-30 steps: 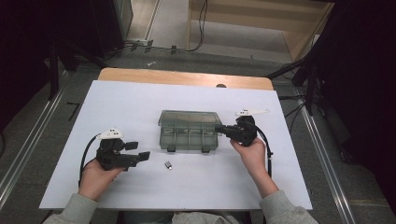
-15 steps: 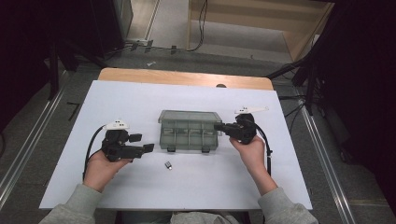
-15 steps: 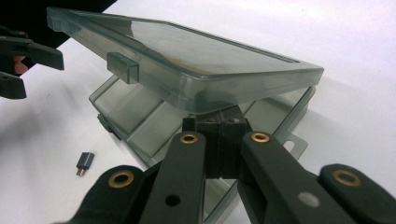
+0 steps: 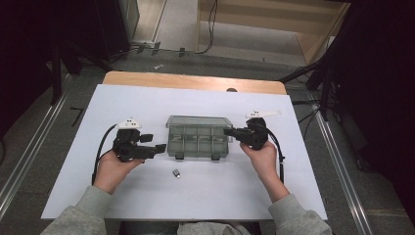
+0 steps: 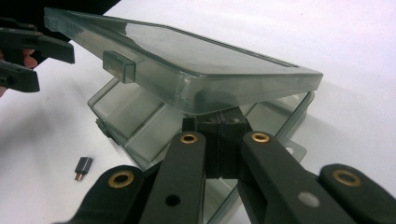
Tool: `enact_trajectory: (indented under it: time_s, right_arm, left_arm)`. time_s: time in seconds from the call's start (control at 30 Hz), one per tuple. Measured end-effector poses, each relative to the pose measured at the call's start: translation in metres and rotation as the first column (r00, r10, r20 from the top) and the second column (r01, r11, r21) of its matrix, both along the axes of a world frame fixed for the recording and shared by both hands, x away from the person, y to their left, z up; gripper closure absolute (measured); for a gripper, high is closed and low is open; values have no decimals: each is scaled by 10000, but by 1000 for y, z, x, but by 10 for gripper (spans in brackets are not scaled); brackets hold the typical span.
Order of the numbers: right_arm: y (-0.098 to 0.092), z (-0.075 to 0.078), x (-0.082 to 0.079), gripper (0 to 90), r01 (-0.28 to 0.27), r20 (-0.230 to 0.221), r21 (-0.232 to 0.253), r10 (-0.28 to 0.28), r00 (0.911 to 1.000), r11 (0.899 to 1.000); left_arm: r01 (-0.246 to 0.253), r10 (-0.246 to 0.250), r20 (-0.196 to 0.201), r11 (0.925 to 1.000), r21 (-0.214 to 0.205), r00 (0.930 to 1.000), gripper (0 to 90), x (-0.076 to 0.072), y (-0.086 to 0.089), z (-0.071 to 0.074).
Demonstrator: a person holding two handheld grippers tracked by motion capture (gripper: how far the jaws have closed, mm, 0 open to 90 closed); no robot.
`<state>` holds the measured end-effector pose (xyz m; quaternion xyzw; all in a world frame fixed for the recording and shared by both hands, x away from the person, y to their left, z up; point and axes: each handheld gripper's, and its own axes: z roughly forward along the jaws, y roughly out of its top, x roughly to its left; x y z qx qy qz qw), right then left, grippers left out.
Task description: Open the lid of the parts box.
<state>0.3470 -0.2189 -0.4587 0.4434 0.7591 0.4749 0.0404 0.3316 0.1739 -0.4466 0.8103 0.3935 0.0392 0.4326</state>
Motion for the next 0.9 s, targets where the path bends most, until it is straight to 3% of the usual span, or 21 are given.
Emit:
enact_trajectory:
  time_s: [0.43, 0.6, 0.9]
  right_arm:
    - [3, 1, 2, 874, -31, 37, -40, 31, 10000, 10000]
    - [2, 2, 1, 874, -32, 44, -4, 32, 10000, 10000]
    - [3, 2, 1, 873, -16, 88, -6, 16, 10000, 10000]
  left_arm:
    - [-83, 83, -8, 9999, 129, 10000, 270, 17, -5, 2]
    - [-67, 60, 150, 9991, 419, 9999, 271, 24, -11, 2]
    - [-188, 186, 78, 9994, 277, 9998, 271, 37, -18, 0]
